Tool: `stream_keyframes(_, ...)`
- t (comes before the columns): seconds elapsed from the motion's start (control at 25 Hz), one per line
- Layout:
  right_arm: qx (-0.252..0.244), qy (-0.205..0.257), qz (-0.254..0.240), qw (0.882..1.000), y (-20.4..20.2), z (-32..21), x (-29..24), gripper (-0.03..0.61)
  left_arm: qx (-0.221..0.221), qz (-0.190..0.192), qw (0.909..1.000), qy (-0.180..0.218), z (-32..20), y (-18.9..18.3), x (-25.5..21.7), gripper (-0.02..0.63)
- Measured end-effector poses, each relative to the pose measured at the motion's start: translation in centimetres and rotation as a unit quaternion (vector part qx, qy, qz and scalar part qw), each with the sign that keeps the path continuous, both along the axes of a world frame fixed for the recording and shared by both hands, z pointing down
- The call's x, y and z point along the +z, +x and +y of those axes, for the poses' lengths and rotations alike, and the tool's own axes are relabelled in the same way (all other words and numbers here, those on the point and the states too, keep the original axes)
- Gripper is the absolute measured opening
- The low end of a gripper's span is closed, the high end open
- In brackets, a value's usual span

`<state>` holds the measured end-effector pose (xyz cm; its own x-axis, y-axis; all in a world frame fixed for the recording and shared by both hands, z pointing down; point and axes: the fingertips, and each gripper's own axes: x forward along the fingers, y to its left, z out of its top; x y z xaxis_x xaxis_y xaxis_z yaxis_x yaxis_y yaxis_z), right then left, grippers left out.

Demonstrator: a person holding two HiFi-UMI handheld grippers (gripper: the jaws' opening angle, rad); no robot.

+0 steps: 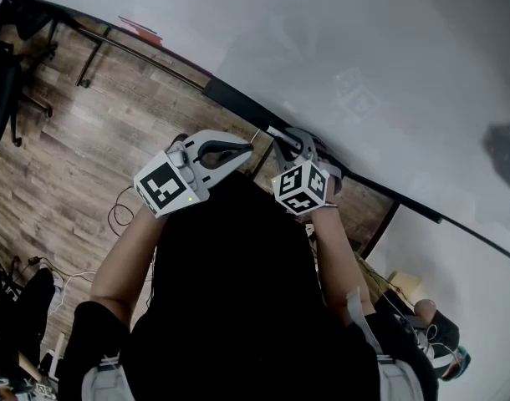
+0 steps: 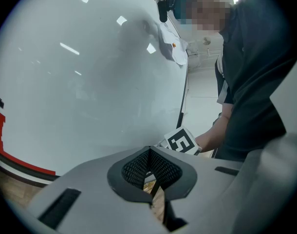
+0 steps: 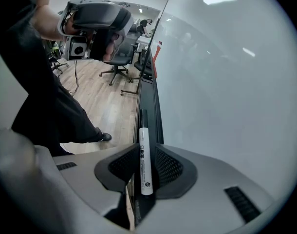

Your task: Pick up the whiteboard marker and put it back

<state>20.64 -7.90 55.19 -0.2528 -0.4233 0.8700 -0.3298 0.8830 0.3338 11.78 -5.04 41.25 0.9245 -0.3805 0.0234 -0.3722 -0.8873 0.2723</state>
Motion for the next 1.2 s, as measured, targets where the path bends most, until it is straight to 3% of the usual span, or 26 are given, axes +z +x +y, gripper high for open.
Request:
stream_keyframes(0.32, -0.008, 0.001, 0.02, 1.0, -0.1, 0.0, 0.5, 0.104, 0.001, -0.002, 1.0, -0.001, 0.0, 0.0, 0.5, 0.012)
stream_keyframes(0.52, -0.011, -0.014, 0.019, 1.0, -0.1, 0.4, 0.2, 0.075, -0.007, 0.0, 1.0, 0.003, 0.0, -0.3, 0.0, 0.012)
stream_keyframes(1.2, -0.004, -0.01, 0.004, 1.0, -0.3, 0.1, -0.3, 0.071, -0.024, 0.001, 0.9997, 0.008, -0.6, -1.0, 0.1, 0.012)
